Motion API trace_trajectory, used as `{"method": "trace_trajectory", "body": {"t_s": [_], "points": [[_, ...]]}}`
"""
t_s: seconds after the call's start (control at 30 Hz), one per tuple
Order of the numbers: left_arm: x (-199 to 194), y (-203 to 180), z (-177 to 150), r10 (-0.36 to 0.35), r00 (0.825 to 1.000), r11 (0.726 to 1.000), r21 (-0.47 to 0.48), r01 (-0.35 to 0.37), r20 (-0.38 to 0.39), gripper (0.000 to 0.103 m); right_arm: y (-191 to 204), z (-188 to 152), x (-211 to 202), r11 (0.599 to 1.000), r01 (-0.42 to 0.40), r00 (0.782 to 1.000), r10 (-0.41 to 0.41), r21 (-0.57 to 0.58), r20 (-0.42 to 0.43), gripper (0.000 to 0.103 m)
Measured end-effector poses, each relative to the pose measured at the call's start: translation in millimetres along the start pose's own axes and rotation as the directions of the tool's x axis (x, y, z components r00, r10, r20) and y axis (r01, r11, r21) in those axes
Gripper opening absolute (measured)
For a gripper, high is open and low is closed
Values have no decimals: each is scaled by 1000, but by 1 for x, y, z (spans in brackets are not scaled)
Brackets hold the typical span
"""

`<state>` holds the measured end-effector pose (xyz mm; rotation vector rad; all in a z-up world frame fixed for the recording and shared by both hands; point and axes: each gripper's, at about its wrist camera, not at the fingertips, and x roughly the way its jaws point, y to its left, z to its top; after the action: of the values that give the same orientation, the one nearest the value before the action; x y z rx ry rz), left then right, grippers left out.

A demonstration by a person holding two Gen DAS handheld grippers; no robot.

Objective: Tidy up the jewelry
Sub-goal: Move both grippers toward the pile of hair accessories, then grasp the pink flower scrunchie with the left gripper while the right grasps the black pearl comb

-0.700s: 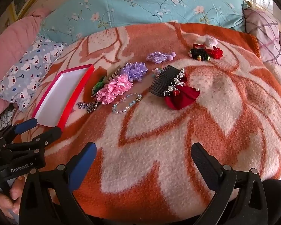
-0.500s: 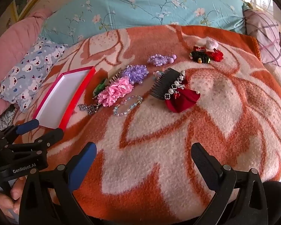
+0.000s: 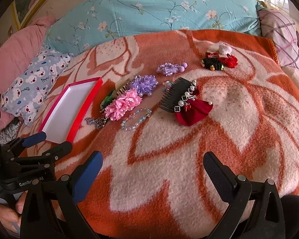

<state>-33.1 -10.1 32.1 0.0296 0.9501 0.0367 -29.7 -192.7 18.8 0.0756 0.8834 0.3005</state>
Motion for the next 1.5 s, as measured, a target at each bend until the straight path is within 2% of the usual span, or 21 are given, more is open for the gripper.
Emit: {"method": "trace_trajectory", "body": {"t_s": [0.4, 0.73, 0.97, 1.23, 1.33, 1.5], "points": [[12, -7, 9, -8, 1000, 1000, 11, 8, -13, 92, -6, 3, 9, 1000, 17, 1000, -17, -4, -4, 101], [29, -11, 17, -12, 999, 1000, 22, 13, -37, 92, -20, 13, 16, 1000, 22, 999, -22, 1, 40, 101], [42, -12, 23, -34, 998, 999, 17, 35, -56, 92, -36, 21, 23, 999, 3, 998, -5, 46, 55, 101], [57, -12, 34, -48, 997, 999, 21, 50, -59, 92, -56, 33, 36, 992, -26, 999, 22, 120, 34, 100], [61, -11, 39, -61, 996, 998, 19, 62, -59, 92, -60, 38, 40, 993, -8, 999, 4, 116, 33, 100], [70, -13, 52, -87, 995, 996, 28, 88, -44, 92, -65, 48, 51, 992, -22, 999, 18, 128, 32, 98]]}}
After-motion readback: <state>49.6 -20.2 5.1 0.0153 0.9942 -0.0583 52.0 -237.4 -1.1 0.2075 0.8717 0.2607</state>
